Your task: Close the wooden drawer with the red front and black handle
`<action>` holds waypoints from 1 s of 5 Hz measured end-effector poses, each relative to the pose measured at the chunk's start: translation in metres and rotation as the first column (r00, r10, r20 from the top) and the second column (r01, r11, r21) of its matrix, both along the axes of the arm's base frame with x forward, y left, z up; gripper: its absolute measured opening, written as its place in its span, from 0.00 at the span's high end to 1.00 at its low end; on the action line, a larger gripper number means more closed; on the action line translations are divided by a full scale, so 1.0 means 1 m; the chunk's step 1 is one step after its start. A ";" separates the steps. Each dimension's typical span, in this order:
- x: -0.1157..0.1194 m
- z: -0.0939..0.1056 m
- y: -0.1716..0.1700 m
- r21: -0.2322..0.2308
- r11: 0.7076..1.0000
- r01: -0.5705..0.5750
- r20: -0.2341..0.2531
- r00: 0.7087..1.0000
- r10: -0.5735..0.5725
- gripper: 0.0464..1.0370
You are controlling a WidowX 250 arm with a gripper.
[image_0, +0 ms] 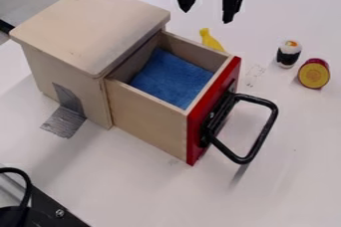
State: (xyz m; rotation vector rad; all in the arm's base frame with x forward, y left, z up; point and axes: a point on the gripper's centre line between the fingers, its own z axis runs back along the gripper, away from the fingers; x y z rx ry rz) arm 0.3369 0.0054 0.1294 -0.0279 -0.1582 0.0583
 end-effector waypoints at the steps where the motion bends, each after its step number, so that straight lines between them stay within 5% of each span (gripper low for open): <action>1: -0.004 -0.013 -0.001 -0.003 1.000 0.001 -0.043 0.999 -0.001 0.04; 2: -0.019 -0.023 -0.019 -0.012 0.998 0.054 -0.073 0.996 -0.054 0.04; 3: -0.030 -0.021 -0.045 -0.005 0.991 0.131 -0.063 0.989 -0.131 0.04; 5: -0.063 -0.022 -0.112 -0.064 0.944 0.322 -0.014 0.946 -0.324 0.04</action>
